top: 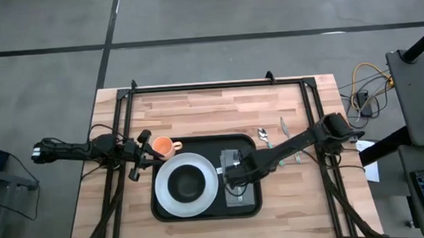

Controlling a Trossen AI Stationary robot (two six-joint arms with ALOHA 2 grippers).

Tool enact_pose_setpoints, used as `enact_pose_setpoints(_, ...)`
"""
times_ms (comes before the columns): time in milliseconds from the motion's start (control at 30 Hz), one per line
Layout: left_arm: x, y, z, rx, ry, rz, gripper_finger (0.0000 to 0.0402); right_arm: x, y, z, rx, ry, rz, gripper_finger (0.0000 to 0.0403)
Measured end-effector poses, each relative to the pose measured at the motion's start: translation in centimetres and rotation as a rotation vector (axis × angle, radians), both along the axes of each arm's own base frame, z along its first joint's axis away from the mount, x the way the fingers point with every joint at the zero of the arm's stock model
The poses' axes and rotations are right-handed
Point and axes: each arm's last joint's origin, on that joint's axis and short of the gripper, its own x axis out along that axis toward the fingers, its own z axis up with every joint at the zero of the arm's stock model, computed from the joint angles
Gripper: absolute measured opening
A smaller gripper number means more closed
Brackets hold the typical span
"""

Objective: Set up tray
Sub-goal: Put the blue spoon to the left of the blue fork on top of the gray table napkin on the black tray

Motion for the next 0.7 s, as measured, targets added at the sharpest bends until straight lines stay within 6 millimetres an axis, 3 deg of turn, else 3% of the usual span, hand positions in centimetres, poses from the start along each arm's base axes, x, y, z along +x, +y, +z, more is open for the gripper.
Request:
enact_pose_setpoints(267,0.0,0.0,0.0,0.000,0.001,0.000,0.0075,-1.6,-2.5,2.9,-0.060,0.058,0.084,0.0137)
enact_pose_setpoints(467,0.1,0.0,-0.1,0.001,0.007,0.000,0.0075,-2.7,-4.3,3.7,-0.078,0.157,0.119,0.0161)
enact_pose_setpoints(700,0.1,0.0,-0.1,0.001,0.008,0.000,0.0075,-4.7,-6.6,3.4,-0.079,0.228,0.146,0.0194)
